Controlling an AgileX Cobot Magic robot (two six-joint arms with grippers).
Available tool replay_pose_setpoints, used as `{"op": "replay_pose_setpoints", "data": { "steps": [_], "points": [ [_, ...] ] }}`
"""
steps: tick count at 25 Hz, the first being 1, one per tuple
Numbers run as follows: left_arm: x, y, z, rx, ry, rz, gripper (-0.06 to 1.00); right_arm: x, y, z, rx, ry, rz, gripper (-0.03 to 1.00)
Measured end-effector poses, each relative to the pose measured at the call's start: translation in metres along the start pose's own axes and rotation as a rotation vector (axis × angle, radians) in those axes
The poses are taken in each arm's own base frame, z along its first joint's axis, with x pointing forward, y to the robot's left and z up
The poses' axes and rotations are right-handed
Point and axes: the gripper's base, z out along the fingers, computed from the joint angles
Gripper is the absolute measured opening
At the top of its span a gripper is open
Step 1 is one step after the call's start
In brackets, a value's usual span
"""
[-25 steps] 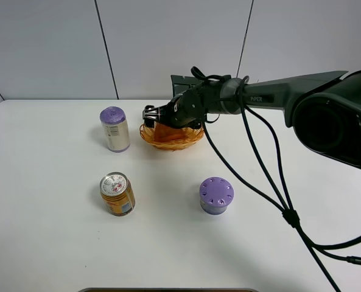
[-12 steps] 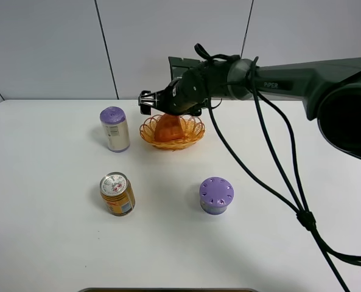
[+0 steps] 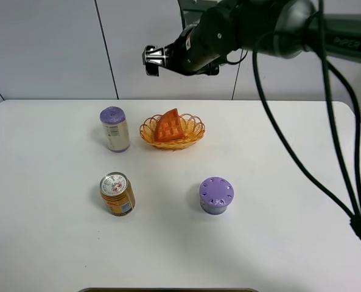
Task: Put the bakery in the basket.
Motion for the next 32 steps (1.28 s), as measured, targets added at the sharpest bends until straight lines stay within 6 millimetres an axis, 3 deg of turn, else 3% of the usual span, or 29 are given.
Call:
{"op": "replay_pose_setpoints", "data": {
  "steps": [7, 15, 28, 32],
  "points": [
    [0.0, 0.0, 0.0, 0.0, 0.0, 0.0, 0.99, -0.032, -0.002, -0.082, 0.024, -0.101, -0.032, 0.99],
    [0.0, 0.0, 0.0, 0.0, 0.0, 0.0, 0.99, -0.048, -0.014, -0.18, 0.079, -0.19, -0.09, 0.99],
    [0.0, 0.0, 0.0, 0.0, 0.0, 0.0, 0.99, -0.035, -0.053, -0.342, 0.205, -0.377, -0.188, 0.99],
    [0.0, 0.0, 0.0, 0.0, 0.0, 0.0, 0.99, -0.025, -0.077, -0.392, 0.274, -0.476, -0.16, 0.99]
  ]
}}
